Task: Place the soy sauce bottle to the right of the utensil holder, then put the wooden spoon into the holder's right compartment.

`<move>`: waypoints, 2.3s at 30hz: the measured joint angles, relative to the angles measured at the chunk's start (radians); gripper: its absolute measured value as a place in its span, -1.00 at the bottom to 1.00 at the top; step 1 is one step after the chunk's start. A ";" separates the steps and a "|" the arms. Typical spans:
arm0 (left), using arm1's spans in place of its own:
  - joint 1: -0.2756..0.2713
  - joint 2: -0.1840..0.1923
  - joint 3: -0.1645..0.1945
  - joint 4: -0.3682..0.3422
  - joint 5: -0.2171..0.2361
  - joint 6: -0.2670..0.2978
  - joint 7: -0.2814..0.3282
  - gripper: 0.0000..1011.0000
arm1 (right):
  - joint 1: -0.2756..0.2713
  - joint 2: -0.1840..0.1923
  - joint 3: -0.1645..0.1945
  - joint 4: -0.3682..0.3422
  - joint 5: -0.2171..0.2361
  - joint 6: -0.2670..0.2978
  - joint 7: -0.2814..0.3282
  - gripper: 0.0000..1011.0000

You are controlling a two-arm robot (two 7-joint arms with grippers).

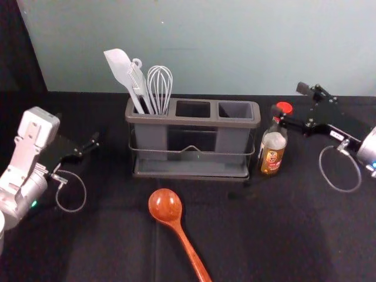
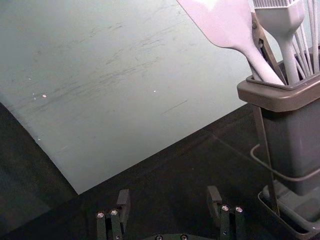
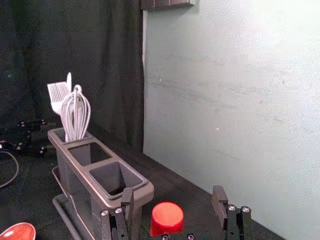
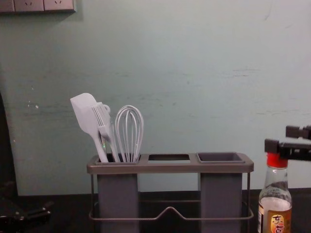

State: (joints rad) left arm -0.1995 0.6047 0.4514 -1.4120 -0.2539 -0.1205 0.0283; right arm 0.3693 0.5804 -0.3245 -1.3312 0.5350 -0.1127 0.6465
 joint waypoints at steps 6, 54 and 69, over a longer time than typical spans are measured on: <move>0.000 0.000 0.000 0.000 0.000 0.000 0.000 0.99 | -0.032 0.034 0.025 -0.098 -0.002 0.025 -0.028 0.98; 0.000 0.000 0.000 0.000 0.000 0.000 0.000 0.99 | 0.109 -0.104 -0.382 -0.527 -0.125 0.928 -0.299 0.98; 0.000 0.000 0.000 0.000 0.000 0.000 0.000 0.99 | 0.138 -0.298 -0.433 -0.380 -0.200 1.195 -0.424 0.98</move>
State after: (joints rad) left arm -0.1995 0.6047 0.4514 -1.4120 -0.2539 -0.1205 0.0283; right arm 0.5072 0.2820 -0.7576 -1.7116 0.3352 1.0826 0.2222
